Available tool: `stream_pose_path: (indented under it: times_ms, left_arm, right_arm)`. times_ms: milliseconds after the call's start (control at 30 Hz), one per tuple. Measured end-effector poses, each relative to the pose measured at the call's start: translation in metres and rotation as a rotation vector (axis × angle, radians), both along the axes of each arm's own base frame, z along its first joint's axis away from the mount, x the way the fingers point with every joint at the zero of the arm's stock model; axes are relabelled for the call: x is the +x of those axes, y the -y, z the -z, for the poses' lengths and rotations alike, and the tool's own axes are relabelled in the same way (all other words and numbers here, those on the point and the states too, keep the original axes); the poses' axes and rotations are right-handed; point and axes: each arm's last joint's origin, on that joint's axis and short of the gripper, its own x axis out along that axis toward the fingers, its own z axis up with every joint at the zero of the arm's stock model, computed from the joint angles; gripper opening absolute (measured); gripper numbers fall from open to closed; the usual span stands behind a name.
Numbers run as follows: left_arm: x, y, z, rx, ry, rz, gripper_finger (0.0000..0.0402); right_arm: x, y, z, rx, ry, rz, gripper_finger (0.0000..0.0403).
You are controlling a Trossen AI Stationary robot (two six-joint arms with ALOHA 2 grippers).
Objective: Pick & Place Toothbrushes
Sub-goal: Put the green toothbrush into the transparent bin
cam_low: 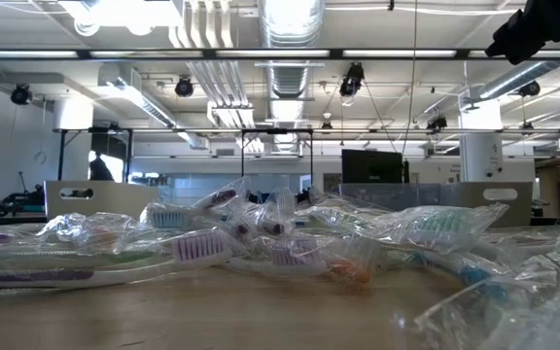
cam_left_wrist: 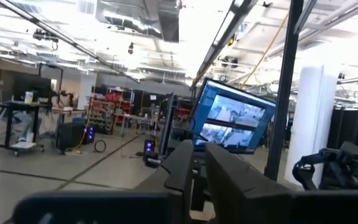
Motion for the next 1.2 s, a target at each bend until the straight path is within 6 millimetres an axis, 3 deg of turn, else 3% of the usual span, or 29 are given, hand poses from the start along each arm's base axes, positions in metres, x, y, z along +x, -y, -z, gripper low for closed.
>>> stream_pose_path:
  times_ms: [300,433,667,1200]
  left_arm:
    - [0.020,0.001,-0.010,-0.025,-0.074,0.024,0.0188]
    - [0.028,0.001,-0.014,-0.024,-0.118,0.026,0.0224]
    - [0.036,0.001,-0.007,-0.028,-0.189,0.033,0.0233]
    - [0.032,0.001,0.024,-0.227,-0.499,0.024,0.0222]
  right_arm:
    - [0.000,0.000,0.000,0.000,0.000,0.000,0.0008]
    - [0.000,0.000,0.000,0.001,0.000,0.000,0.0008]
    - [0.000,0.000,0.000,0.001,-0.001,0.000,0.0008]
    - [0.000,0.000,0.000,0.001,0.000,0.000,0.0008]
